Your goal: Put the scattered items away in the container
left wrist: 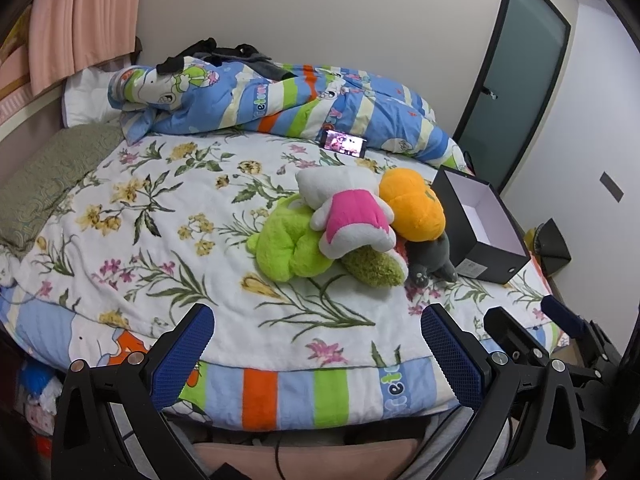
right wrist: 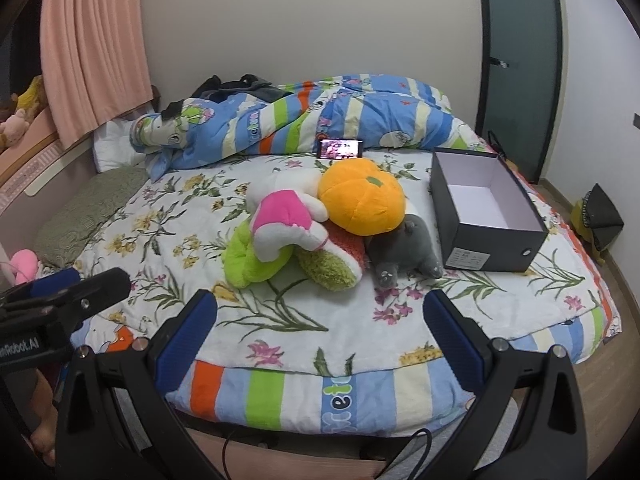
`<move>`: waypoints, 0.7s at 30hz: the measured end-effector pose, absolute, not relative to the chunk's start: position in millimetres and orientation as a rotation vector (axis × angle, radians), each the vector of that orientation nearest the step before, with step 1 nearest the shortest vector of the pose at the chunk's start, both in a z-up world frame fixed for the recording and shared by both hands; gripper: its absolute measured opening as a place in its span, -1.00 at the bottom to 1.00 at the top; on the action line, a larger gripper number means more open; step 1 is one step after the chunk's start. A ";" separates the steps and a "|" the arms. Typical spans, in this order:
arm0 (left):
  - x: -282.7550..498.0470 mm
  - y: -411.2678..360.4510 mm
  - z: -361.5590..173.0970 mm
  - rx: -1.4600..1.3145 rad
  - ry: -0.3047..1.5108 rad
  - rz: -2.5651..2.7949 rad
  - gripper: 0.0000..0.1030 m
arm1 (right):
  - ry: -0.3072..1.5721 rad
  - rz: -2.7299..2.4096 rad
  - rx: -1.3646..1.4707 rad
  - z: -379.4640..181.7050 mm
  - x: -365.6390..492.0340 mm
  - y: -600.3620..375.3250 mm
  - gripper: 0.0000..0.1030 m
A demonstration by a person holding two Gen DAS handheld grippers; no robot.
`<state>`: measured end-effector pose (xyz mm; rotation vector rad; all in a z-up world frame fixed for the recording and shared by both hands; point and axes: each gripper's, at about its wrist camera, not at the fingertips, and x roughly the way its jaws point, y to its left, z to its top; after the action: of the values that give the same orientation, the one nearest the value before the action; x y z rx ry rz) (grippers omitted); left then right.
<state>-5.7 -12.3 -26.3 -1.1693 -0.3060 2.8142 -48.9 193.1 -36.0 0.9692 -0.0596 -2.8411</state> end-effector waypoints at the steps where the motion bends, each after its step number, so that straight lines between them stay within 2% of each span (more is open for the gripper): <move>1: -6.4 -14.0 -25.8 -1.166 -0.321 2.806 1.00 | -0.069 -2.832 0.962 -35.8 -48.3 193.7 1.00; 9: -9.7 -16.7 -24.1 -1.149 -0.370 2.793 1.00 | -0.189 -2.751 0.963 -41.2 -52.6 201.8 1.00; 16: -14.3 -20.6 -24.3 -1.146 -0.369 2.813 1.00 | -0.179 -2.752 0.970 -44.4 -52.9 200.6 1.00; 21: -17.2 -28.7 -27.4 -1.159 -0.433 2.811 1.00 | -0.193 -2.738 0.965 -47.9 -54.4 201.8 1.00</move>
<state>-17.2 -28.7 -27.4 -1.1593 -0.4328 2.8113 -54.4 201.8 -47.9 0.9655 -0.1929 -2.7379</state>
